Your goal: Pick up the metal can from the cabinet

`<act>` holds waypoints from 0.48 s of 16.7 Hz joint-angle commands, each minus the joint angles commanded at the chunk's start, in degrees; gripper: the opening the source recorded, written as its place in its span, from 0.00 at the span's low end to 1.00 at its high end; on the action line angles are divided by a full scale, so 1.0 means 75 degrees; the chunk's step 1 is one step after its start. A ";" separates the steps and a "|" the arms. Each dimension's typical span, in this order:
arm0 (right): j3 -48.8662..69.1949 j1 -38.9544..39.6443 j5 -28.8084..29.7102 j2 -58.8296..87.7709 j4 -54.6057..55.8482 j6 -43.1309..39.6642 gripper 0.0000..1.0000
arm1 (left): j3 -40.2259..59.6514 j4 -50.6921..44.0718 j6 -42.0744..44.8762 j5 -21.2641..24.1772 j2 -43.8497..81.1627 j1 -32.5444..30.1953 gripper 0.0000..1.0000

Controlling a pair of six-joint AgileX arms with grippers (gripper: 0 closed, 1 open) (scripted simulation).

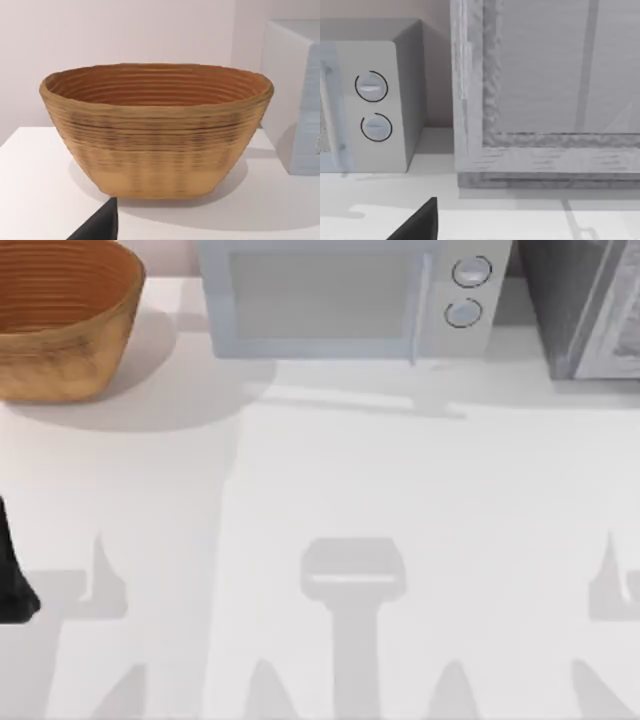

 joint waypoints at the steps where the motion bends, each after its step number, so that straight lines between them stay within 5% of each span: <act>1: 0.0000 0.0000 0.0000 0.0000 0.0000 0.0000 1.00 | 0.0000 0.0000 0.0000 0.0000 0.0000 0.0000 1.00; 8: 0.1629 0.0168 0.0203 0.1295 -0.0410 0.0044 1.00 | 0.0000 0.0000 0.0000 0.0000 0.0000 0.0000 1.00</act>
